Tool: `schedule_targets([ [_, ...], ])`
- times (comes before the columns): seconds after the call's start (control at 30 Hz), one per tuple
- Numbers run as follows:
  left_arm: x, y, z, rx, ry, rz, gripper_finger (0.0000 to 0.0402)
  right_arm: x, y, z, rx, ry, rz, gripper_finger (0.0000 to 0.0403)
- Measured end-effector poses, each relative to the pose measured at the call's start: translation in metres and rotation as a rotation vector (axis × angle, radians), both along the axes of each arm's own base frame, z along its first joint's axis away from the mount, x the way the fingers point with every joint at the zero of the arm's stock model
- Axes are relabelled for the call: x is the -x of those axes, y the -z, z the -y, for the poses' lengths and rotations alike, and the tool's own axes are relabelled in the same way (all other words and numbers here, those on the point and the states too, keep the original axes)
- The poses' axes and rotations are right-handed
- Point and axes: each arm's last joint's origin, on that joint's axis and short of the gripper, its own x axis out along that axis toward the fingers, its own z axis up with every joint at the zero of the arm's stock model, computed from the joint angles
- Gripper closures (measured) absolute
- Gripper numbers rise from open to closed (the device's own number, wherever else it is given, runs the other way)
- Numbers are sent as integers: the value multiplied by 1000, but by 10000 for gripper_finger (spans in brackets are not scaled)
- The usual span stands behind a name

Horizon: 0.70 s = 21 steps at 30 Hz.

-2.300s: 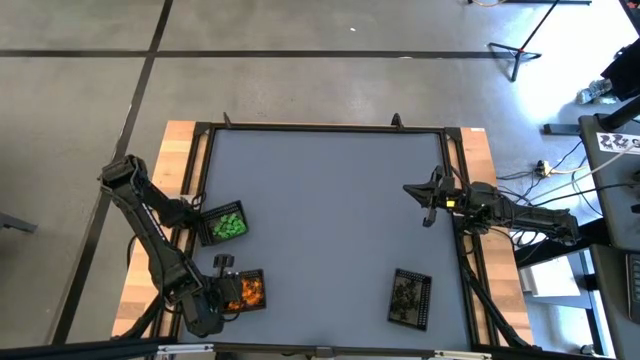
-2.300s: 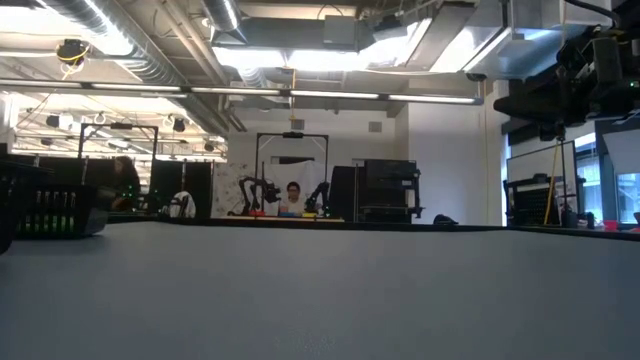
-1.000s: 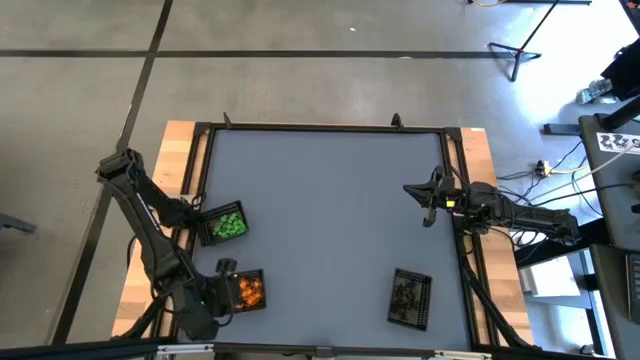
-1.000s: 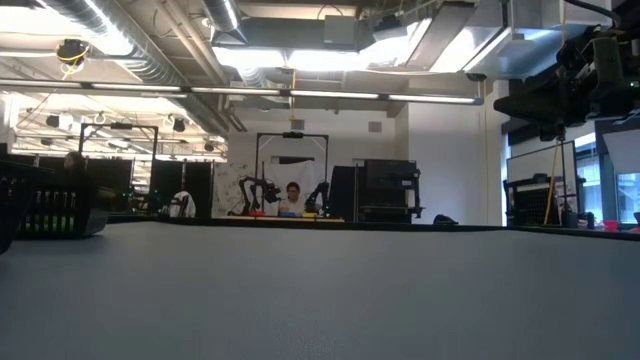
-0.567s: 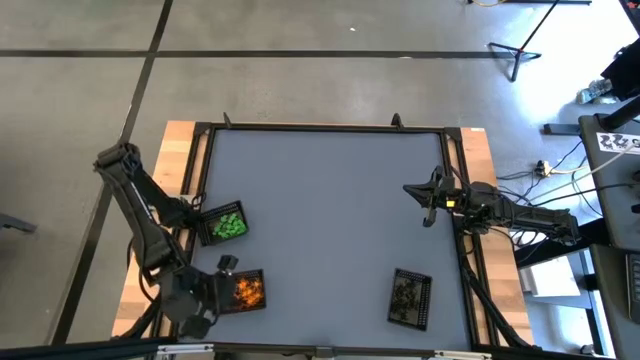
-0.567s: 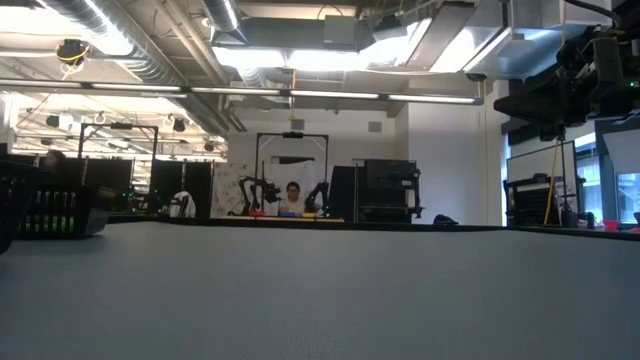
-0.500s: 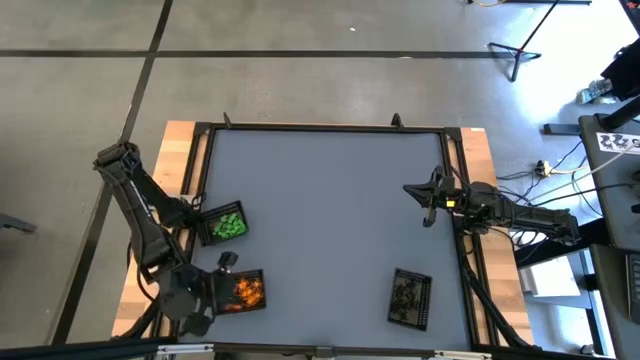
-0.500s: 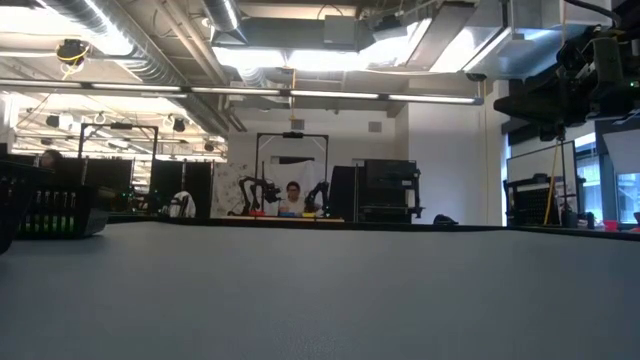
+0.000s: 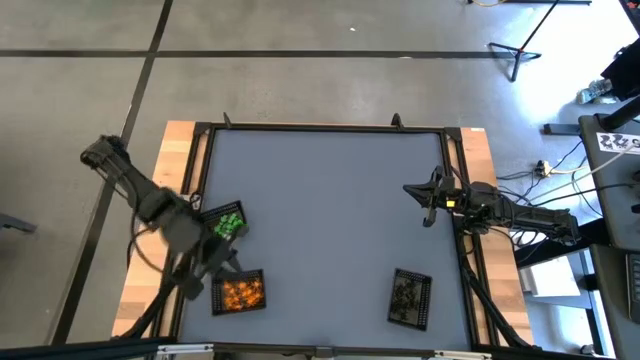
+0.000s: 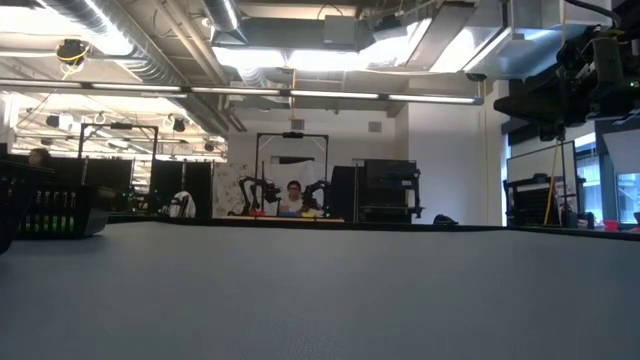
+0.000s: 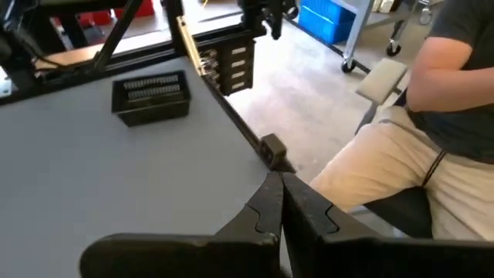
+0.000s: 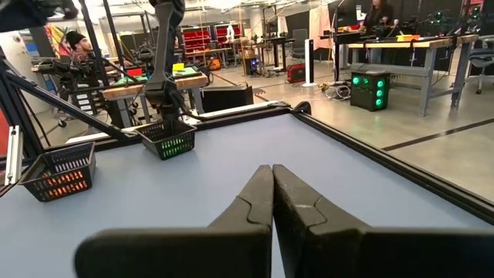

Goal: Sort Halloween decoration
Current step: Return to Home Position

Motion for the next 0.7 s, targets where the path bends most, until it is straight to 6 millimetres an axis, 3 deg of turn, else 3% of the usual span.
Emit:
schedule_targets([
  [0.23, -19, 6, -52, -1, -6, -24, 401, 0, 0, 0, 0, 0, 0, 400],
  [0.33, -13, 3, -73, 24, -40, 95, 401, 0, 0, 0, 0, 0, 2, 400],
  [0.47, 11, 12, -97, 33, -126, 269, 401, 0, 0, 0, 0, 1, 4, 400],
  [0.7, 76, 41, -123, 62, -314, 484, 401, 0, 0, 0, 0, 1, 4, 400],
])
